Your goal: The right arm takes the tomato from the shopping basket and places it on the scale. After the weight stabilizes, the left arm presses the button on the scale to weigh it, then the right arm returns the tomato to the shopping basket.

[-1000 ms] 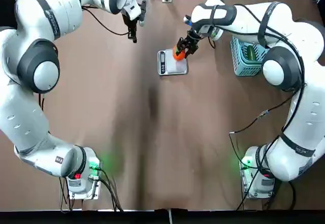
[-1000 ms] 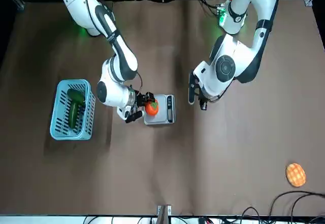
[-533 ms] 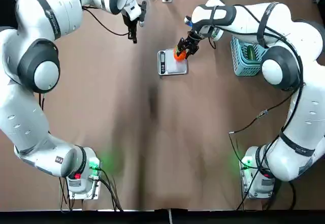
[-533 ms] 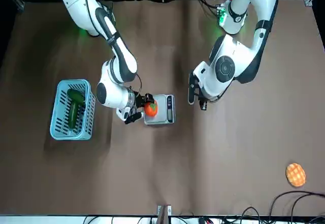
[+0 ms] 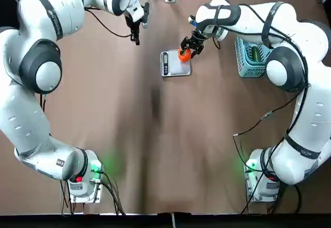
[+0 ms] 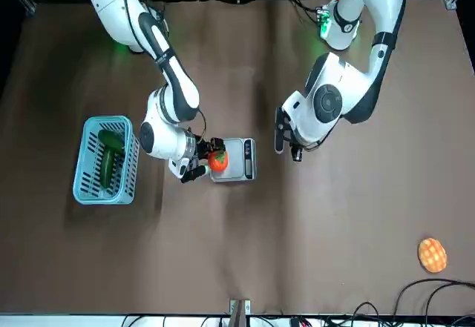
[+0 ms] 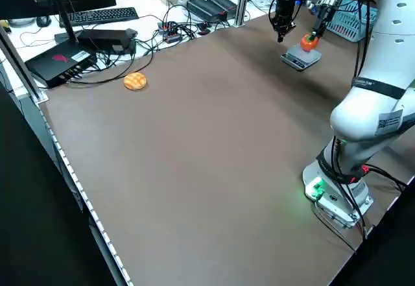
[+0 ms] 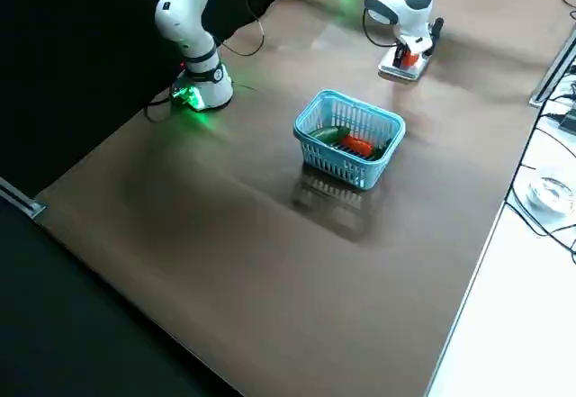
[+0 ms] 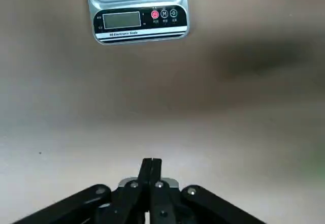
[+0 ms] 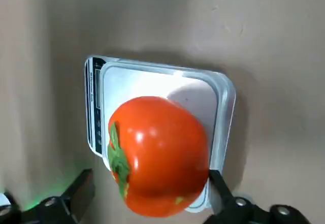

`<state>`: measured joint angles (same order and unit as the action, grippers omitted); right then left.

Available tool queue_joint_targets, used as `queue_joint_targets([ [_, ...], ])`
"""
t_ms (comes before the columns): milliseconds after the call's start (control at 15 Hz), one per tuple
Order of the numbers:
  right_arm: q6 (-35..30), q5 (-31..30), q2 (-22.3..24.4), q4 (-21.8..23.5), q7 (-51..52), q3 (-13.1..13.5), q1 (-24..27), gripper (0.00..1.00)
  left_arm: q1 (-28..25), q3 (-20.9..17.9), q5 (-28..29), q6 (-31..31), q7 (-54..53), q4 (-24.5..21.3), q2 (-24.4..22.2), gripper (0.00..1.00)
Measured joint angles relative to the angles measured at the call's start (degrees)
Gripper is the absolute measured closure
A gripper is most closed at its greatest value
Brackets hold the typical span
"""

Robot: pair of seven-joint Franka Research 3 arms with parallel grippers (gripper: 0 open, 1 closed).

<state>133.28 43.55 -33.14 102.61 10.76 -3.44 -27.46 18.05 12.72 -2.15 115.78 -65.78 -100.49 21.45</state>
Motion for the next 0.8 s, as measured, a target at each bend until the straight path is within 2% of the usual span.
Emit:
queue_joint_targets([
  [800, 0.0, 0.0, -0.1, 0.0, 0.2, 0.4, 1.1, 0.0, 2.2, 0.0, 0.0, 0.6, 0.5, 0.0, 2.5, 0.99],
])
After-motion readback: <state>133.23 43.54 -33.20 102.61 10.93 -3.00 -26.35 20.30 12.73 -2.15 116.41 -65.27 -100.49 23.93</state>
